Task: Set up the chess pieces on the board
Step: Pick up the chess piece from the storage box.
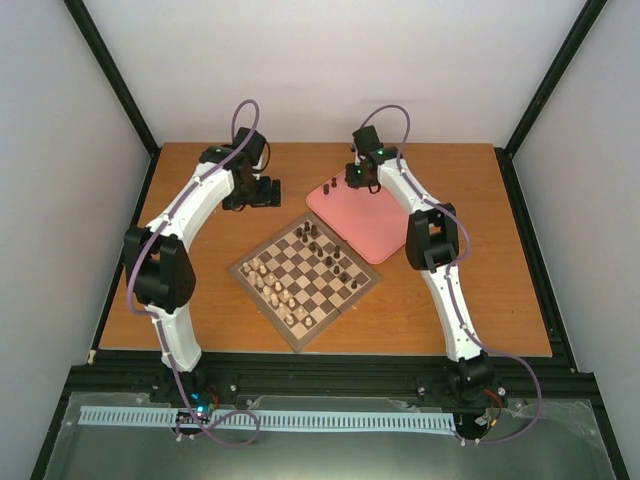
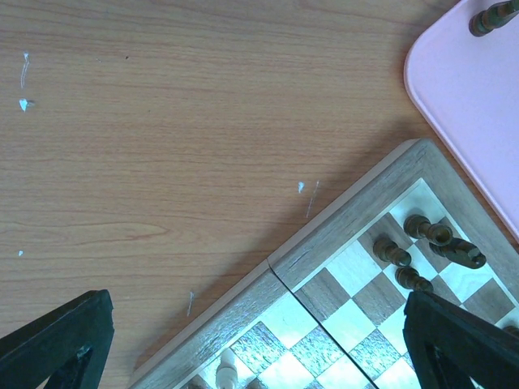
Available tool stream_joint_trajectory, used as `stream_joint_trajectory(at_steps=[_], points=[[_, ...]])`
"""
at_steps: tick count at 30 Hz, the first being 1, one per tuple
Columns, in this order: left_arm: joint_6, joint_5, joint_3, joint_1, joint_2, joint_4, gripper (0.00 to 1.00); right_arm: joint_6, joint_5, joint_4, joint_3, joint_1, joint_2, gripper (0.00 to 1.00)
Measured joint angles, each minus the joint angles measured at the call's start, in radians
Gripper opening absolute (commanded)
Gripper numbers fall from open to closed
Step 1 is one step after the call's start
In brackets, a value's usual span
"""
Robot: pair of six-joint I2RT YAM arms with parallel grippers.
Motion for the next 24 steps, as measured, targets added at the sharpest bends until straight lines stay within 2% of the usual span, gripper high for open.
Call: stream_joint_trajectory(at_steps=[4,14,24], points=[[0.000,0.000,0.000,0.000,0.003,0.000,1.00,0.001,0.000,-0.003,0.000,0.000,0.009,0.30],[0.000,0.000,0.000,0.000,0.003,0.000,1.00,-0.004,0.006,-0.002,0.003,0.000,0.009,0.04],[0.000,0.000,0.009,0.000,0.003,0.000,1.00,-0.006,0.013,-0.003,-0.043,0.001,-0.023,0.03]])
